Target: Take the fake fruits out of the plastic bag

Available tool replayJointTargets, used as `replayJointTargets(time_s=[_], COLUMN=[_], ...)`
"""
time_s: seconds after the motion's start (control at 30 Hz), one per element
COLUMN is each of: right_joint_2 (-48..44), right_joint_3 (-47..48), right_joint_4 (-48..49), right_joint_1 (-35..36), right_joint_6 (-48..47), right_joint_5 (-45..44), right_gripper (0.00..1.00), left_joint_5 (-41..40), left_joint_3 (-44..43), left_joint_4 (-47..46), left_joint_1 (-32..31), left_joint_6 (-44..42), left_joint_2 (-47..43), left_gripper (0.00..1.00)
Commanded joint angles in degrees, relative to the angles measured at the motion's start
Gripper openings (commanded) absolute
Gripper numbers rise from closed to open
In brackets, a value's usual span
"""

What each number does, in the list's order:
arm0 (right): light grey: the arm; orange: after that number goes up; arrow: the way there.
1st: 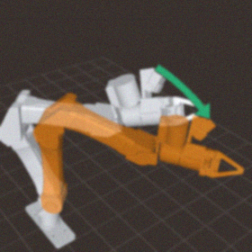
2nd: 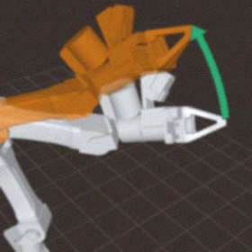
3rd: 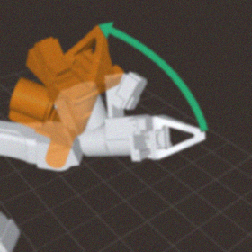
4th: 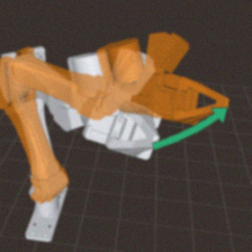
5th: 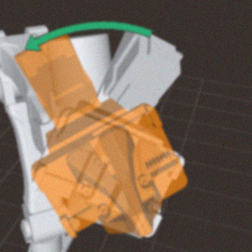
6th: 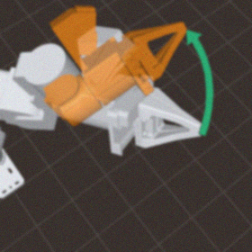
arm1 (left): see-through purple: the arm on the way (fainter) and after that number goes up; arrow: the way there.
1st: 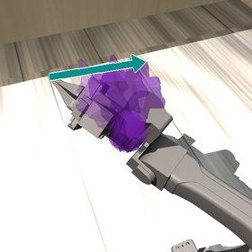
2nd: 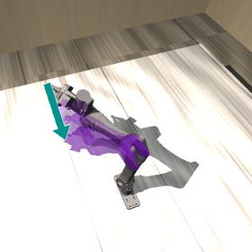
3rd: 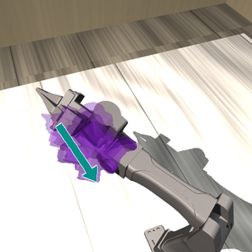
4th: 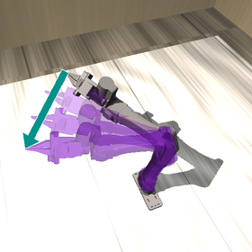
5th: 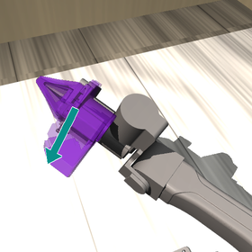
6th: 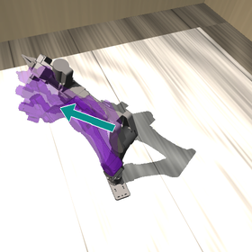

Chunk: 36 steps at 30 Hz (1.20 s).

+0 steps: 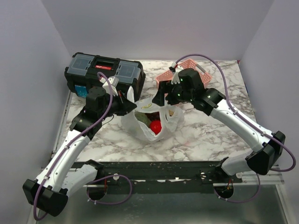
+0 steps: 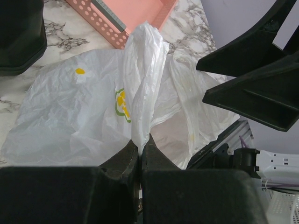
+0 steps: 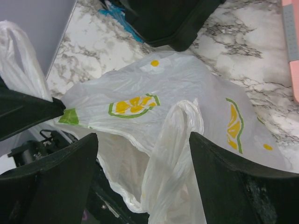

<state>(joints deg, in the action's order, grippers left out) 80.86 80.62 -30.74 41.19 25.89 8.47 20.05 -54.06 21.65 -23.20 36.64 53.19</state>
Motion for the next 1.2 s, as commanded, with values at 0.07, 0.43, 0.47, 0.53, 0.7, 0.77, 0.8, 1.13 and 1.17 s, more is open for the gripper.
replayJointTargets(time_s=[0.07,0.43,0.47,0.53,0.7,0.77,0.8,1.13,1.17], right_joint_2=[1.33,-1.73,-2.62,-4.48,-10.19,-11.97,-12.90,-18.06,-19.24], right_joint_3=[0.33,-10.57,-10.93,-11.47,-13.33,-13.47,-13.40,-11.37,-12.12], right_joint_4=[-2.64,18.52,18.69,17.96,18.36,19.86,20.78,18.51,17.85], right_joint_1=[2.14,2.11,2.14,2.14,2.12,2.09,2.05,2.05,2.05], right_joint_6=[-0.68,4.14,4.32,3.69,2.98,3.36,3.46,-8.76,-10.56], right_joint_5=[-14.04,6.21,5.33,2.75,-1.02,-0.47,0.77,4.65,5.45], right_gripper=[0.81,0.24,0.14,0.01,0.01,0.01,0.01,0.01,0.01], left_joint_5=[2.52,0.43,0.14,-1.08,-6.05,-6.56,-6.12,5.63,6.88], left_joint_3=[1.15,1.37,1.24,1.49,3.00,3.84,4.04,4.01,3.77], left_joint_4=[-2.32,-2.33,-2.22,-2.50,-2.62,-3.33,-3.95,-7.93,-8.11], left_joint_1=[0.44,0.79,0.92,0.97,2.25,3.62,4.32,11.94,12.56], left_joint_6=[-0.10,-2.45,-2.53,-2.34,1.13,3.05,3.86,8.91,8.90], left_joint_2=[0.07,3.32,3.62,3.79,2.45,1.74,1.44,3.14,3.25], left_gripper=[0.00,0.00,0.00,0.00,0.00,0.00,0.00,0.00,0.00])
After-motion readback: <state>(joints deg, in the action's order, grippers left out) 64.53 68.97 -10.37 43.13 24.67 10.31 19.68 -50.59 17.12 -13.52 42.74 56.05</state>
